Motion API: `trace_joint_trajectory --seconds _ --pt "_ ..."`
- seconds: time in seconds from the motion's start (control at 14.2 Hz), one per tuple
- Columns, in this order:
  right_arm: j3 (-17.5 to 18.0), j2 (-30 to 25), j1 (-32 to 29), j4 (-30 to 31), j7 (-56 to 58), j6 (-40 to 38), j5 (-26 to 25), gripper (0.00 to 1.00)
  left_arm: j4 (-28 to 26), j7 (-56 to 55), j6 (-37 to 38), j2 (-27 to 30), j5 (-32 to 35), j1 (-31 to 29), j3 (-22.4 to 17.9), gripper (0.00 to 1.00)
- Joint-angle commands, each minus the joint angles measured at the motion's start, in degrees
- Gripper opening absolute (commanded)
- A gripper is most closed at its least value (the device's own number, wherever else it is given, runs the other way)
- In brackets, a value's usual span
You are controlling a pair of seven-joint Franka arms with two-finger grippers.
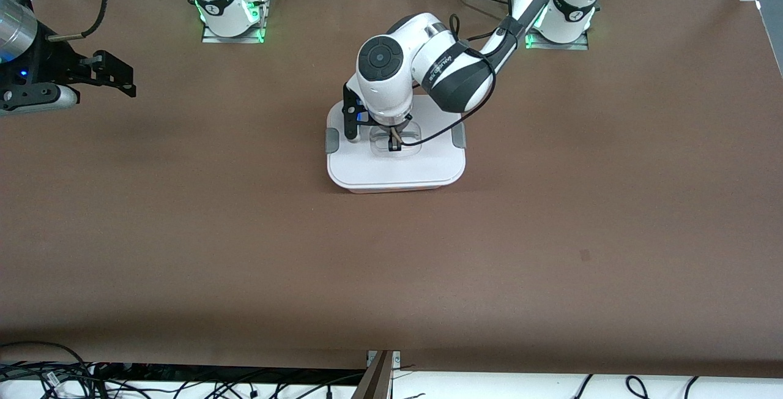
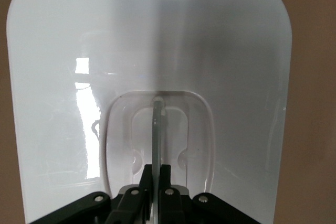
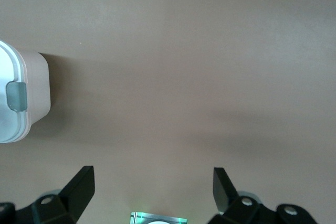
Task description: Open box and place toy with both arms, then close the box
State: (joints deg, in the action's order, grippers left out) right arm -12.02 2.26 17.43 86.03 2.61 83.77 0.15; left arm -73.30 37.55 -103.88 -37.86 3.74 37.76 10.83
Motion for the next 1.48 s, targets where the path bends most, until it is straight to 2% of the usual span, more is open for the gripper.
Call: trace_joint_trajectory --seconds 0.0,0.49,1.41 --pt "0.06 0.55 0.15 -1.48 -0.77 -0.71 -0.41 1.00 0.43 1.04 1.49 0.86 0.65 0.47 -0.46 0.00" --pt "-0.02 0.55 0.06 -1.48 -0.85 -0.71 -0.33 1.00 0.26 -2.74 1.31 -0.10 1.00 2.14 -0.46 0.00" --pt "-0.02 0.64 -0.03 -1.47 -0.85 -1.06 -0.33 1.00 0.96 -0.20 0.87 -0.72 0.74 0.82 -1.08 0.00"
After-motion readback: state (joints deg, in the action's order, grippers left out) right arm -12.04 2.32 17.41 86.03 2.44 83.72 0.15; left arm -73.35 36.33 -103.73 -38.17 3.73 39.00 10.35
